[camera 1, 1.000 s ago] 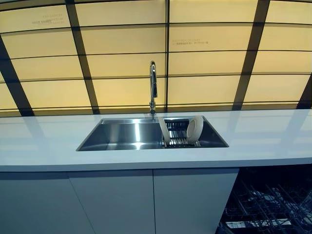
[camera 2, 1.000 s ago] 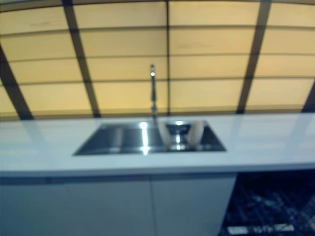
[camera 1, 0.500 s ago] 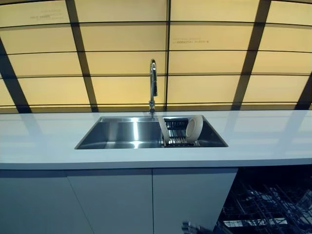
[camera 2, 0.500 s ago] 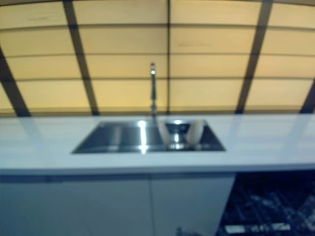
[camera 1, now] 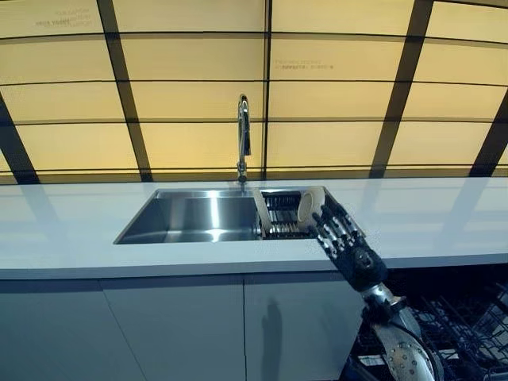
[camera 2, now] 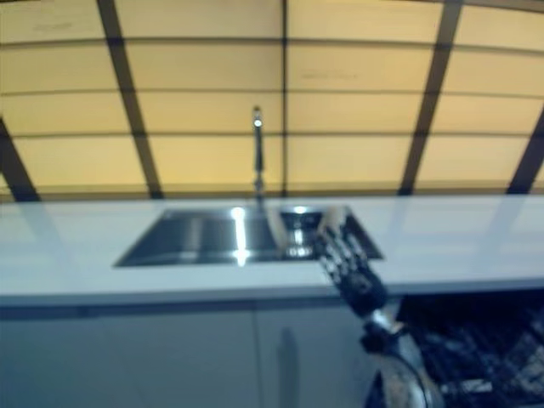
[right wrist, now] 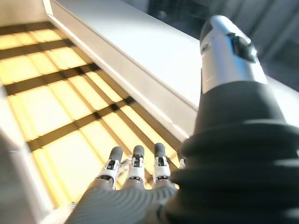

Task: Take plates into dishwasher

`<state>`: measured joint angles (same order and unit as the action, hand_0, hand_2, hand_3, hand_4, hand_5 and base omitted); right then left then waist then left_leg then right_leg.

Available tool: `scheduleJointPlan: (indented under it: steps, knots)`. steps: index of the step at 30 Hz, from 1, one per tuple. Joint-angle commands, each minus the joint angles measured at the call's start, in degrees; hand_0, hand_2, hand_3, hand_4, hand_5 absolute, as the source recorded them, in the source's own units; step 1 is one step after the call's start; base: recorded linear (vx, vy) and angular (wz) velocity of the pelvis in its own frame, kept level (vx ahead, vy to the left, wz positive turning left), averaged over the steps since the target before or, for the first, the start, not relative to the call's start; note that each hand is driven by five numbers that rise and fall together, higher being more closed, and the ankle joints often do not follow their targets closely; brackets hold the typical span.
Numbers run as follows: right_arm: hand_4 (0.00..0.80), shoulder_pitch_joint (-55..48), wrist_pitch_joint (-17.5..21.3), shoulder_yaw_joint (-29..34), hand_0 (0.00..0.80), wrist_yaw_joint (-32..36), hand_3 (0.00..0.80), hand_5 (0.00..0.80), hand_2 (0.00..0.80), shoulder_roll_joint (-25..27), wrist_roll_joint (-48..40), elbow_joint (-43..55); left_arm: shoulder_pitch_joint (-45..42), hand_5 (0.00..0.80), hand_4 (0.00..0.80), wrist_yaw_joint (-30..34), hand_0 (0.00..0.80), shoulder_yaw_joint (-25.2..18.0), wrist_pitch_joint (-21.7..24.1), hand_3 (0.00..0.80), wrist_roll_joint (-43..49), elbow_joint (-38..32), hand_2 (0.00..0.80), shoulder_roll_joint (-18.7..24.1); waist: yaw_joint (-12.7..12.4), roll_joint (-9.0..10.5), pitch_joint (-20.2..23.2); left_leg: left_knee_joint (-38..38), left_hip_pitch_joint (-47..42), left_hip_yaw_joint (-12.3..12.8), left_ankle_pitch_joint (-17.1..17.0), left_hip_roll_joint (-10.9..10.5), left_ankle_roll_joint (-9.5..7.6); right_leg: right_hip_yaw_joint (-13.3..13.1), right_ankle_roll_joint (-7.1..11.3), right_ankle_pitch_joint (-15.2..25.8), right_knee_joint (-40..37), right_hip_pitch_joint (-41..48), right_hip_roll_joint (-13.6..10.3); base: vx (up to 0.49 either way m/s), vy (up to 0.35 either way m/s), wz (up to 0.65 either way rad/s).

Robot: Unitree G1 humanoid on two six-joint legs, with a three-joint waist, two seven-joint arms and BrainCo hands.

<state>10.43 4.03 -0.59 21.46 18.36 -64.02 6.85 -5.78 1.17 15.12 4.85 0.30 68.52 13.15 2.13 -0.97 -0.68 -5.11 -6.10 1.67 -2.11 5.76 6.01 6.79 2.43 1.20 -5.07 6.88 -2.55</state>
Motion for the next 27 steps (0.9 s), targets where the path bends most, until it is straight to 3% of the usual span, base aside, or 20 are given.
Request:
scheduleJointPlan:
  steps: [1, 6, 13, 15, 17, 18, 20, 21, 23, 25, 27]
  knots:
    - [0.0, 5.9, 6.4, 4.6, 0.0, -5.8, 0.0, 0.0, 0.0, -0.9, -4.0, 4.5, 4.4, 0.0, 0.0, -0.4, 0.0, 2.9, 1.8, 0.0, -1.8, 4.6, 0.0, 0.5, -1.4, 3.35, 0.6, 0.1, 1.5, 1.9, 1.6, -3.6, -5.31, -0.1, 1.04, 1.6, 0.2, -1.5, -2.4, 0.0, 0.0, 0.0]
    - [0.0, 6.9, 9.9, 6.0, 0.0, -17.2, 0.0, 0.0, 0.0, 0.9, 0.8, 2.4, 4.5, 0.0, 0.0, -0.8, 0.0, 3.3, 1.1, 0.0, -1.7, 4.9, 0.0, 0.1, -1.5, 3.48, 0.6, 0.1, 1.6, 1.5, 1.5, -3.7, -5.26, -0.1, 1.03, 1.7, 0.2, -1.4, -2.6, 0.01, 0.029, 0.0]
    - [0.0, 5.7, 5.8, 6.4, 0.0, -25.2, 0.0, 0.0, 0.0, 1.8, -2.4, 1.5, 4.8, 0.0, 0.0, -1.1, 0.0, 3.3, 0.7, 0.0, -2.2, 4.5, 0.0, 0.3, -0.8, 3.56, 0.5, 0.1, 1.3, 2.1, 1.6, -4.0, -5.56, -0.6, 1.18, 1.8, 0.4, -1.6, -3.0, 0.004, 0.029, -0.01]
    - [0.0, 5.8, 5.2, 6.5, 0.0, -25.2, 0.0, 0.0, 0.0, 0.6, -10.8, 1.6, 5.1, 0.0, 0.0, -1.1, 0.0, 3.6, 0.4, 0.0, -2.5, 4.2, 0.0, 0.3, -0.7, 3.64, 0.5, 0.1, 1.2, 2.3, 1.7, -4.1, -5.66, -0.7, 1.27, 1.8, 0.5, -1.6, -3.2, 0.009, 0.048, -0.01]
    - [0.0, 6.6, 7.4, 7.4, 0.0, -29.2, 0.0, 0.0, 0.0, -1.8, -21.5, 1.7, 5.8, 0.0, 0.0, -1.1, 0.0, 4.3, -0.1, 0.0, -3.1, 4.2, 0.0, 0.1, -0.6, 3.63, 0.4, 0.1, 1.1, 2.4, 1.8, -4.4, -5.99, -0.8, 1.4, 1.9, 0.7, -1.6, -3.4, 0.013, 0.061, -0.01]
    - [0.0, 6.6, 7.5, 7.4, 0.0, -29.2, 0.0, 0.0, 0.0, -1.9, -22.0, 1.7, 5.9, 0.0, 0.0, -1.1, 0.0, 4.3, -0.1, 0.0, -3.1, 4.2, 0.0, 0.1, -0.6, 3.64, 0.4, 0.1, 1.1, 2.4, 1.8, -4.4, -6.02, -0.8, 1.41, 1.9, 0.7, -1.6, -3.5, 0.014, 0.056, -0.01]
    - [0.0, 7.7, 12.4, 7.9, 0.0, -29.5, 0.0, 0.0, 0.0, -4.5, -28.0, 3.0, 6.3, 0.0, 0.0, -1.5, 0.0, 5.1, -0.3, 0.0, -3.6, 4.6, 0.0, -0.3, -0.8, 3.55, 0.5, 0.1, 1.0, 2.5, 2.0, -4.7, -6.41, -0.8, 1.66, 1.8, 1.1, -1.7, -3.9, 0.014, 0.058, -0.02]
    - [0.0, 7.7, 12.4, 7.9, 0.0, -29.5, 0.0, 0.0, 0.0, -4.5, -28.0, 3.0, 6.3, 0.0, 0.0, -1.5, 0.0, 5.1, -0.3, 0.0, -3.6, 4.6, 0.0, -0.3, -0.8, 3.55, 0.5, 0.1, 1.0, 2.5, 2.0, -4.7, -6.41, -0.8, 1.66, 1.8, 1.1, -1.7, -3.9, 0.013, 0.052, -0.03]
    - [0.0, 9.1, 18.0, 7.2, 0.0, -26.0, 0.0, 0.0, 0.0, -5.5, -22.4, 4.2, 6.5, 0.0, 0.0, -1.6, 0.0, 5.7, -0.4, 0.0, -3.7, 4.9, 0.0, -0.5, -1.1, 3.46, 0.6, 0.1, 1.0, 2.2, 2.2, -5.0, -6.78, -0.8, 1.78, 1.8, 1.5, -1.9, -4.1, 0.025, 0.06, -0.02]
    - [0.0, 9.7, 19.9, 5.5, 0.0, -25.4, 0.0, 0.0, 0.0, -5.6, -20.4, 5.2, 6.7, 0.0, 0.0, -1.4, 0.0, 6.2, -0.5, 0.0, -3.9, 4.8, 0.0, -0.3, -1.4, 3.35, 0.7, 0.1, 1.0, 2.1, 2.1, -5.3, -6.99, -1.0, 1.94, 1.7, 2.2, -2.3, -4.4, 0.029, 0.08, 0.0]
    - [0.0, 10.0, 18.1, 5.1, 0.0, -24.0, 0.0, 0.0, 0.0, -6.4, -17.4, 4.8, 6.5, 0.0, 0.0, -1.5, 0.0, 6.5, -0.2, 0.0, -3.7, 4.8, 0.0, -0.4, -1.7, 3.21, 0.6, 0.1, 1.0, 1.8, 2.2, -5.7, -7.36, -1.1, 2.12, 1.7, 2.7, -2.5, -4.6, 0.026, 0.076, 0.01]
